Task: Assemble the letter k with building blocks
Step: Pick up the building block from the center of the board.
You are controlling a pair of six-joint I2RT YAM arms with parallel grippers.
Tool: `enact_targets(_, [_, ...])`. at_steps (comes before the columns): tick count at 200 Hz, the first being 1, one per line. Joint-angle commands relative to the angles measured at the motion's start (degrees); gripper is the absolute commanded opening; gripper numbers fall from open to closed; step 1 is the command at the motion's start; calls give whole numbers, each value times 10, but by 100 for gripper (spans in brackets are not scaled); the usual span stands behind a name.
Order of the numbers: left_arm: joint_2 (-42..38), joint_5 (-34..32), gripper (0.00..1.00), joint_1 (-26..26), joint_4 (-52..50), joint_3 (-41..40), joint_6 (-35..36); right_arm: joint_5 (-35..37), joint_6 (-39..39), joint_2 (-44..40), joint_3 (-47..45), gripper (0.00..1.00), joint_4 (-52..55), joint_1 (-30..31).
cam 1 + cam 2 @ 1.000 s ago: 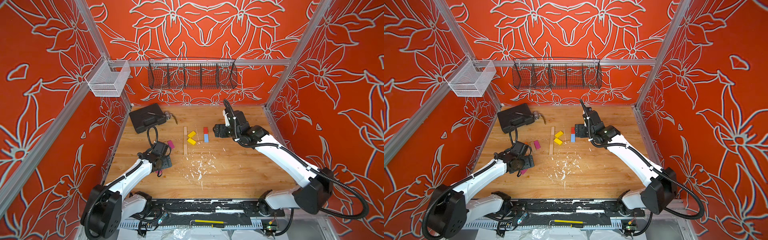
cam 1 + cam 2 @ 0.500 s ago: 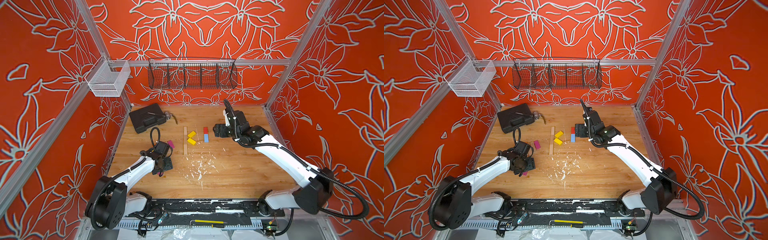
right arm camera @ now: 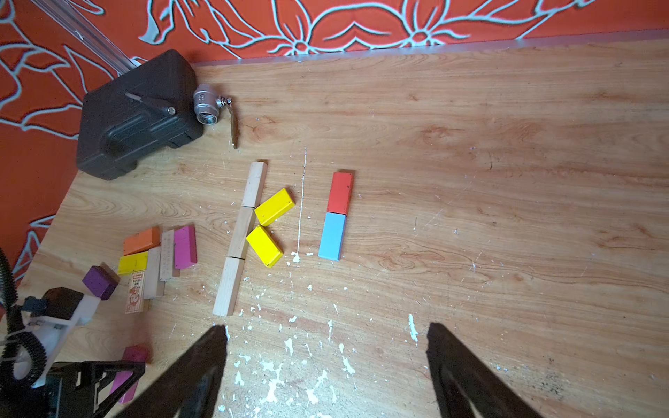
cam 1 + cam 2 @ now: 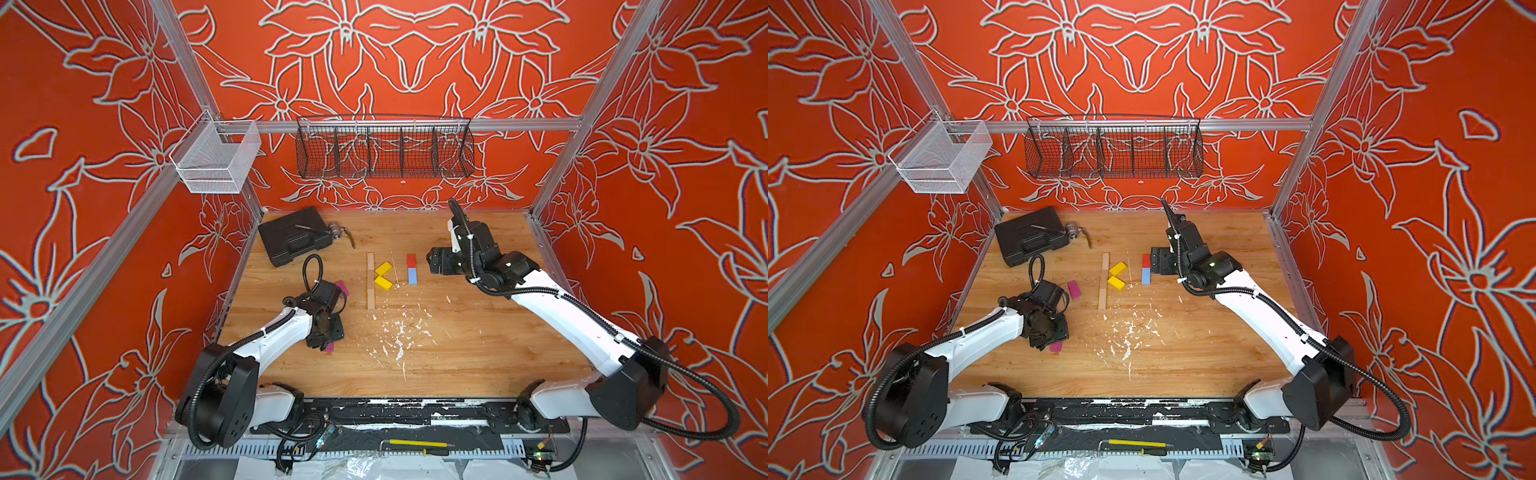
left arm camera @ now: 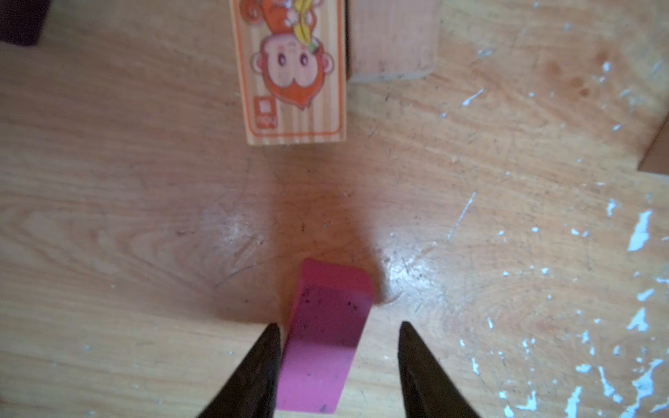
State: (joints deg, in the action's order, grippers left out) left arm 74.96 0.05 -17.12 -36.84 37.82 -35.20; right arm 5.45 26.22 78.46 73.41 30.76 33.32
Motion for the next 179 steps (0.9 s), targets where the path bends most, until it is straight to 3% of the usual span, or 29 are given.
enact_targets(1, [15, -2, 42, 3, -20, 12, -6, 16, 11, -15, -8, 88, 0, -2])
enact_targets(64, [23, 3, 24, 3, -27, 24, 1, 26, 18, -14, -8, 88, 9, -3])
enact_targets(101, [-12, 30, 21, -6, -54, 70, 0, 32, 24, -26, -9, 88, 13, -3])
enact_targets(141, [-6, 24, 21, -82, -65, 167, -21, 42, 30, -48, -22, 88, 11, -4])
enact_targets(179, [84, 0, 21, -165, -29, 266, -36, 52, 35, -73, -35, 88, 19, -6])
